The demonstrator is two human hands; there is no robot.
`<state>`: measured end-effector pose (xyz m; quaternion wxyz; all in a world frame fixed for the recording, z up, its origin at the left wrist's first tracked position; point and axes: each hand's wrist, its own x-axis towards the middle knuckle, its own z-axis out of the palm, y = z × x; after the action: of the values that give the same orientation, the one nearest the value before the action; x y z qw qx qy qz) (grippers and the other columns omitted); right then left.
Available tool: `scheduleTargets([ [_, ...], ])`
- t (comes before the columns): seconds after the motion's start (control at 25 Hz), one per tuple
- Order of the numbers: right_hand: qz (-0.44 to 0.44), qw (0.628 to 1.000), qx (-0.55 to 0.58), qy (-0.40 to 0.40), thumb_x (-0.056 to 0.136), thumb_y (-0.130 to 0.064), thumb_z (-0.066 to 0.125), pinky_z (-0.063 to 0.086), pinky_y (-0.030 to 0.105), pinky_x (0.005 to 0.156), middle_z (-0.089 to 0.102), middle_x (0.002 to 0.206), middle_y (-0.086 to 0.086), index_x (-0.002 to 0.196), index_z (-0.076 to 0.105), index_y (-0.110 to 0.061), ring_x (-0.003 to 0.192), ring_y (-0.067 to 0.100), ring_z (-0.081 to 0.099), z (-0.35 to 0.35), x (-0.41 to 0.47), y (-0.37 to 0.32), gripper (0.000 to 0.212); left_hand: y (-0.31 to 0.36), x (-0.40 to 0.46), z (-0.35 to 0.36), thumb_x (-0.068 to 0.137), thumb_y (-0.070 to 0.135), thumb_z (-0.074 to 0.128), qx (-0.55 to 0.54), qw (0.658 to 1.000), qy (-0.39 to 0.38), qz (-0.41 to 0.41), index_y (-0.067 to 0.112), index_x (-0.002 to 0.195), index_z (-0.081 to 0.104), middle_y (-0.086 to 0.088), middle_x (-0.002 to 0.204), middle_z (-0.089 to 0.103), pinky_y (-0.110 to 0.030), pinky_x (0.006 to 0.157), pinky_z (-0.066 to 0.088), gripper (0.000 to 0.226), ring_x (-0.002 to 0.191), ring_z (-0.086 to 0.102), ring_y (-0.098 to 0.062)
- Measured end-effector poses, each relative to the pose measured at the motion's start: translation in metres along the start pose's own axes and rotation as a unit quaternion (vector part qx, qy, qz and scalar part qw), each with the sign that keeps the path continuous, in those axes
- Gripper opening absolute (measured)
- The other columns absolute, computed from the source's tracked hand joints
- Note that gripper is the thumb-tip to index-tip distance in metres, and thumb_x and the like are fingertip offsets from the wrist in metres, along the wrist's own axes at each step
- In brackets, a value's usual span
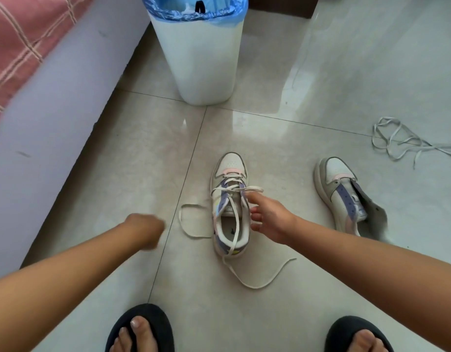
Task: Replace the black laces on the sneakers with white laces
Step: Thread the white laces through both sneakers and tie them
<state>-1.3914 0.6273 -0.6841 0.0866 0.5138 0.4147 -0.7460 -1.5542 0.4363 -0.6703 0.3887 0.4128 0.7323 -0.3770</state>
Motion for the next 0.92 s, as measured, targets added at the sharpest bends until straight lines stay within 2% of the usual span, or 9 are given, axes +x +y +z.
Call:
scheduleTargets([
  [0.04,-0.013,0.999,0.013,0.029,0.089,-0.028,0.059,0.036,0.024,0.055,0.044,0.077,0.001,0.095,0.055,-0.017,0.062,0.012,0.041,-0.001,0.003,-0.003,0.013,0.011,-0.001,-0.017,0.097,0.027,0.042,-0.078,0.991,0.103,0.023,0.015,0.115,0.054,-0.002,0.121,0.057,-0.032,0.082,0.046,0.025,0.108,0.058,-0.023],
  [0.12,-0.060,0.995,0.005,0.080,0.090,-0.026,0.059,0.037,0.025,0.058,0.047,0.080,0.000,0.100,0.053,-0.018,0.066,0.013,0.042,-0.004,0.009,-0.008,0.014,0.033,-0.006,-0.050,0.099,0.033,0.038,-0.191,0.937,0.284,0.066,0.017,0.116,0.051,-0.001,0.117,0.054,-0.030,0.075,0.041,0.027,0.105,0.055,-0.022],
  [0.2,-0.105,0.989,0.004,0.103,0.090,-0.023,0.060,0.039,0.026,0.060,0.053,0.081,-0.001,0.098,0.055,-0.017,0.069,0.014,0.046,-0.006,0.011,-0.014,0.011,0.050,-0.003,-0.071,0.097,0.033,0.042,-0.238,0.891,0.373,0.100,0.017,0.120,0.050,-0.002,0.117,0.050,-0.030,0.074,0.040,0.029,0.106,0.051,-0.022],
  [0.32,-0.121,0.986,0.033,0.110,0.091,-0.018,0.058,0.041,0.026,0.060,0.055,0.076,0.001,0.085,0.057,-0.014,0.068,0.014,0.048,-0.011,0.011,-0.025,0.007,0.064,0.009,-0.085,0.096,0.035,0.046,-0.232,0.902,0.350,0.099,0.014,0.121,0.050,-0.006,0.121,0.048,-0.036,0.087,0.040,0.033,0.111,0.047,-0.024],
  [0.44,-0.109,0.988,0.035,0.102,0.091,-0.015,0.056,0.043,0.025,0.061,0.056,0.073,0.001,0.087,0.061,-0.011,0.066,0.012,0.050,-0.014,0.013,-0.027,0.008,0.067,0.017,-0.089,0.096,0.034,0.047,-0.243,0.909,0.328,0.078,0.014,0.115,0.050,-0.006,0.119,0.052,-0.039,0.093,0.036,0.028,0.113,0.048,-0.025],
  [0.56,-0.122,0.987,0.001,0.102,0.091,-0.010,0.056,0.045,0.025,0.061,0.059,0.076,0.003,0.092,0.059,-0.012,0.065,0.013,0.055,-0.017,0.015,-0.026,0.004,0.066,0.016,-0.086,0.096,0.031,0.050,-0.330,0.892,0.298,0.074,0.017,0.102,0.052,-0.004,0.109,0.060,-0.036,0.088,0.036,0.015,0.103,0.053,-0.024],
  [0.64,-0.130,0.987,-0.007,0.089,0.090,-0.007,0.059,0.045,0.025,0.062,0.062,0.076,0.004,0.093,0.057,-0.013,0.064,0.013,0.057,-0.020,0.013,-0.029,0.008,0.064,0.014,-0.085,0.094,0.028,0.054,-0.418,0.864,0.267,0.083,0.016,0.097,0.055,-0.005,0.101,0.063,-0.033,0.081,0.041,0.012,0.094,0.056,-0.023],
  [0.72,-0.110,0.993,-0.029,0.041,0.091,-0.013,0.060,0.044,0.025,0.064,0.065,0.075,0.001,0.087,0.058,-0.015,0.067,0.012,0.057,-0.024,0.011,-0.035,0.004,0.062,0.012,-0.083,0.093,0.025,0.056,-0.476,0.840,0.242,0.094,0.012,0.095,0.059,-0.006,0.094,0.063,-0.033,0.077,0.045,0.013,0.089,0.058,-0.023],
  [0.92,-0.004,0.996,0.029,-0.079,0.098,-0.030,0.044,0.039,0.029,0.076,0.058,0.080,-0.004,0.071,0.053,-0.021,0.080,0.010,0.050,-0.035,0.011,-0.043,0.029,0.056,0.012,-0.082,0.095,0.024,0.055,-0.502,0.833,0.205,0.111,0.008,0.085,0.061,-0.004,0.074,0.057,-0.032,0.071,0.046,0.019,0.076,0.060,-0.023],
])
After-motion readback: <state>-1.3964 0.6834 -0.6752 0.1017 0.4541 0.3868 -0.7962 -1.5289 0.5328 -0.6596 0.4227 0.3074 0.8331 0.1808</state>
